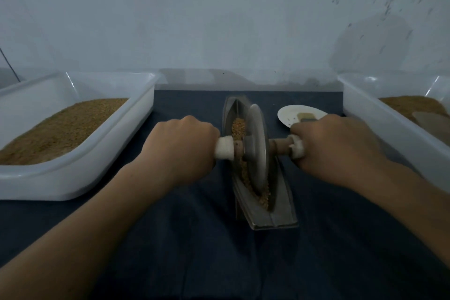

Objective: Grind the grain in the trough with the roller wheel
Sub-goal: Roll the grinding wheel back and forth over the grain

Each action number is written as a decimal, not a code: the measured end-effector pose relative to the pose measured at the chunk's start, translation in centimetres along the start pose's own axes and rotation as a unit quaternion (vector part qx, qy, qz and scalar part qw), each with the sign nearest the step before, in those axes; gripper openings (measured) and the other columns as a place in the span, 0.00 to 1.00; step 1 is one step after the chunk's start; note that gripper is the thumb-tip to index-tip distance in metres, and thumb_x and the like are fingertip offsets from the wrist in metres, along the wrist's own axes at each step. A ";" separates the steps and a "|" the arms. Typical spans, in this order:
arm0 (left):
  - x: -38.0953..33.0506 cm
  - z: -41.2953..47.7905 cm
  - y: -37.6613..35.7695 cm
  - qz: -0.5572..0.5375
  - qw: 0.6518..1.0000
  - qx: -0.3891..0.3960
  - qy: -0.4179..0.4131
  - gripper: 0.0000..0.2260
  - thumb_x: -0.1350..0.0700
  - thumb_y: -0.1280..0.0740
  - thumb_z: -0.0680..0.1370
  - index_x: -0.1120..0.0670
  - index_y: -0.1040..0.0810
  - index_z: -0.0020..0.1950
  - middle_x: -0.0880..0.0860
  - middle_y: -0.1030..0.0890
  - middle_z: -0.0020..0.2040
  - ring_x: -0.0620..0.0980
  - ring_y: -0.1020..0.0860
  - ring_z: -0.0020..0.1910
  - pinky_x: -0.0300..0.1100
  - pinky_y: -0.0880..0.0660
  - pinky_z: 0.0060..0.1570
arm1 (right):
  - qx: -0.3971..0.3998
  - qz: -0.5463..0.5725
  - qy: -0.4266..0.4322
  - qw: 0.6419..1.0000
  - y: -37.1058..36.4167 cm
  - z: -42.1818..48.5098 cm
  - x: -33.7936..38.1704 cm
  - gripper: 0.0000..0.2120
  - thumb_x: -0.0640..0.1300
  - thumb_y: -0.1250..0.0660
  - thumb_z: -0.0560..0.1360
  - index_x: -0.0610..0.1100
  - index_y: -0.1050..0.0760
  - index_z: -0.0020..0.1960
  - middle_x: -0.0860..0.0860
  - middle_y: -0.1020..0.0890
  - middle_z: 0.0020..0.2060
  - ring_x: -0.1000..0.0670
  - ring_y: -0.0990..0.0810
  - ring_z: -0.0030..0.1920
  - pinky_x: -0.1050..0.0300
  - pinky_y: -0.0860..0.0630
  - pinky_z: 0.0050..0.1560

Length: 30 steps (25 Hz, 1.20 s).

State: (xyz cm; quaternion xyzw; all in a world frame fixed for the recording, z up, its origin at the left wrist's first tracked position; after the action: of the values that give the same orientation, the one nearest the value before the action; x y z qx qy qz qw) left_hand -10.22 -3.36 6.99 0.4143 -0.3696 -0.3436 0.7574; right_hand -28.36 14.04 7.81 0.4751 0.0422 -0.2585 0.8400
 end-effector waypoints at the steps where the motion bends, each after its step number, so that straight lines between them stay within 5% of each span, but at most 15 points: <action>1: 0.1 0.8 -0.4 0.001 1.000 0.005 0.020 0.08 0.45 0.32 0.71 0.43 0.31 0.38 0.44 0.34 0.31 0.45 0.37 0.27 0.40 0.43 0.27 | 0.026 -0.019 -0.019 0.999 -0.7 0.6 0.2 0.16 0.55 0.29 0.65 0.53 0.36 0.30 0.58 0.42 0.26 0.60 0.48 0.27 0.66 0.51 0.29; 6: 0.8 6.0 -1.5 0.003 0.997 0.052 0.061 0.04 0.49 0.33 0.75 0.46 0.23 0.48 0.47 0.33 0.35 0.49 0.33 0.31 0.46 0.34 0.34 | 0.101 0.054 -0.099 0.988 -4.4 5.5 -0.4 0.15 0.54 0.33 0.75 0.52 0.36 0.36 0.55 0.29 0.33 0.51 0.32 0.32 0.57 0.41 0.30; 13: -0.4 -0.5 0.6 0.007 0.999 -0.026 -0.021 0.13 0.43 0.32 0.69 0.42 0.36 0.37 0.44 0.35 0.30 0.49 0.29 0.29 0.42 0.37 0.29 | 0.051 0.023 -0.033 0.998 -0.2 -1.0 -0.2 0.14 0.59 0.36 0.67 0.56 0.40 0.33 0.57 0.35 0.28 0.52 0.37 0.27 0.60 0.47 0.29; 16: -0.3 0.2 0.5 -0.003 1.000 0.006 0.025 0.09 0.43 0.33 0.72 0.42 0.32 0.39 0.44 0.31 0.33 0.48 0.27 0.32 0.42 0.36 0.31 | 0.049 -0.016 -0.049 0.997 -0.3 0.1 0.3 0.15 0.57 0.33 0.70 0.54 0.38 0.34 0.57 0.36 0.28 0.57 0.43 0.27 0.61 0.49 0.28; 22: 0.5 3.5 -1.8 -0.011 0.997 0.028 0.070 0.05 0.46 0.34 0.74 0.43 0.28 0.42 0.45 0.30 0.35 0.47 0.33 0.30 0.43 0.37 0.30 | 0.075 0.023 -0.082 0.993 -3.6 4.1 -0.1 0.14 0.55 0.32 0.72 0.53 0.35 0.36 0.56 0.27 0.32 0.55 0.33 0.30 0.58 0.45 0.28; 26: 0.0 2.6 -1.0 0.013 0.999 -0.003 0.052 0.06 0.45 0.33 0.74 0.44 0.28 0.41 0.45 0.31 0.33 0.45 0.36 0.28 0.43 0.38 0.30 | 0.035 -0.014 -0.065 0.997 -2.7 2.2 0.1 0.17 0.55 0.33 0.71 0.51 0.39 0.34 0.54 0.32 0.29 0.55 0.36 0.28 0.60 0.46 0.28; 30: 0.0 1.1 -0.8 -0.013 0.999 0.020 0.027 0.09 0.44 0.32 0.72 0.42 0.32 0.39 0.44 0.29 0.34 0.47 0.29 0.32 0.43 0.35 0.31 | 0.005 -0.073 -0.018 0.997 -0.9 1.1 0.3 0.18 0.58 0.33 0.66 0.53 0.41 0.30 0.57 0.43 0.26 0.61 0.49 0.26 0.64 0.56 0.28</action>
State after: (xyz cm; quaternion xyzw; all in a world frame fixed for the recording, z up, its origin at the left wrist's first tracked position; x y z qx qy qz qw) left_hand -11.32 -4.17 6.70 0.4428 -0.3503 -0.3344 0.7546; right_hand -28.71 12.62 7.62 0.4706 0.0598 -0.3277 0.8170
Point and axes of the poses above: each hand's wrist, its own z-axis towards the middle knuckle, its own y-axis out of the back of the hand, x = y × z, the point moved 4 cm from there along z, towards the middle knuckle
